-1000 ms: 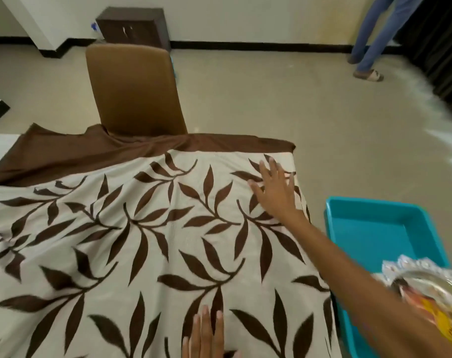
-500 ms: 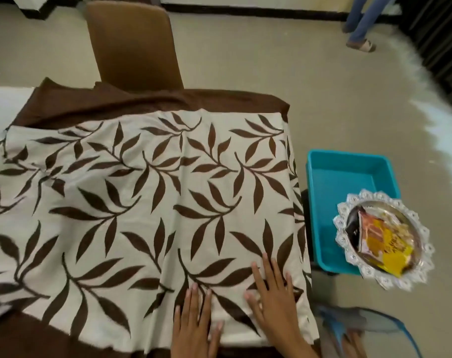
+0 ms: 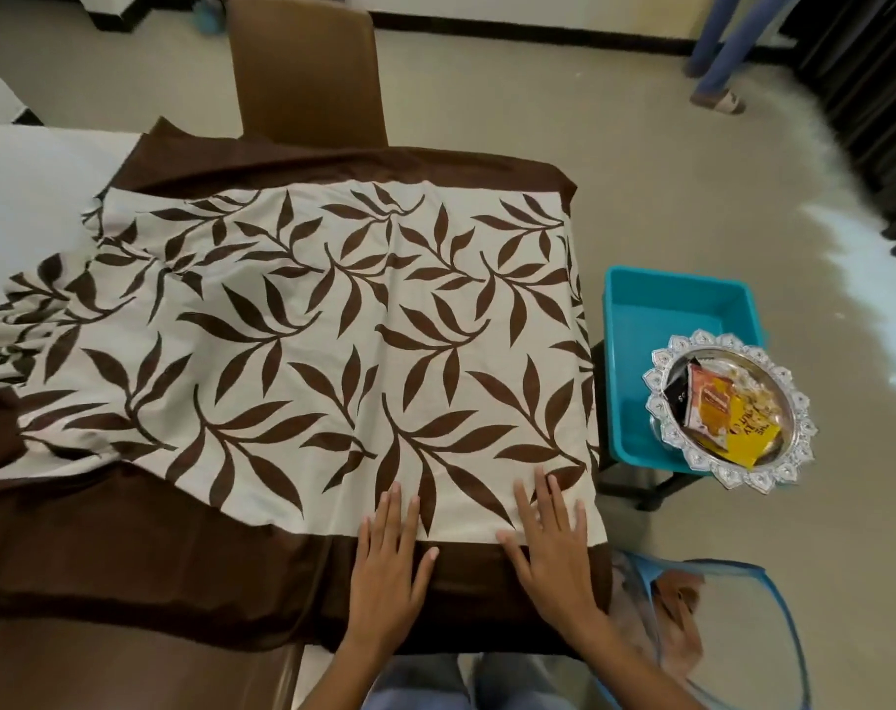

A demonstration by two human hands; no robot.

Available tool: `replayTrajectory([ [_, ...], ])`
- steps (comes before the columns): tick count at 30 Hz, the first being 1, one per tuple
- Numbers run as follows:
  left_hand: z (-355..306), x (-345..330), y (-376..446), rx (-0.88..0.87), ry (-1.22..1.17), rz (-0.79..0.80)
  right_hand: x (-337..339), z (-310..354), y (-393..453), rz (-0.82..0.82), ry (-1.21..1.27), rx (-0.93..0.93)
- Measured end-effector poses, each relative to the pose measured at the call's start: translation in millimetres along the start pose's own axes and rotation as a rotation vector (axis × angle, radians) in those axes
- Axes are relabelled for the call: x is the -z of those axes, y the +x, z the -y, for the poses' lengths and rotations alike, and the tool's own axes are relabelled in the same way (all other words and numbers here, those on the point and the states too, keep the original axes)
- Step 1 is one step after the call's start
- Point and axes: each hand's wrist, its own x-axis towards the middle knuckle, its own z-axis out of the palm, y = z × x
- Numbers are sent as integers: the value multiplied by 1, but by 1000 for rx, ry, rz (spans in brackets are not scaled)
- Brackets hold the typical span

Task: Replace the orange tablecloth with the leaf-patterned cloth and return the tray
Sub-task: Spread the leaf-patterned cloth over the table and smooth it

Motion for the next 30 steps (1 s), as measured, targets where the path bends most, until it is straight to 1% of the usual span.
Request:
replayTrajectory([
  [5,-14,1,-9,-2,-21,32,5,-14,-13,20,1,-5],
  [8,-23,20,-16,13,-54,29,11,-8,-17,1,-23,-14],
  [10,-33,38,-25,42,-156,18,21,3,-24,-18,40,-47],
  [12,-41,57,-43,57,-261,-46,34,22,-36,-76,178,-49],
  [14,-42,77,-69,55,-339,-130,49,51,-53,-131,320,-25],
  [17,-29,101,-111,81,-405,-288,66,101,-79,-113,410,69],
  [21,6,126,-177,207,-481,-422,72,172,-109,-51,373,258],
  [26,74,144,-271,351,-453,-505,62,273,-152,13,314,376],
  [30,145,155,-356,474,-454,-570,34,367,-203,42,347,465],
])
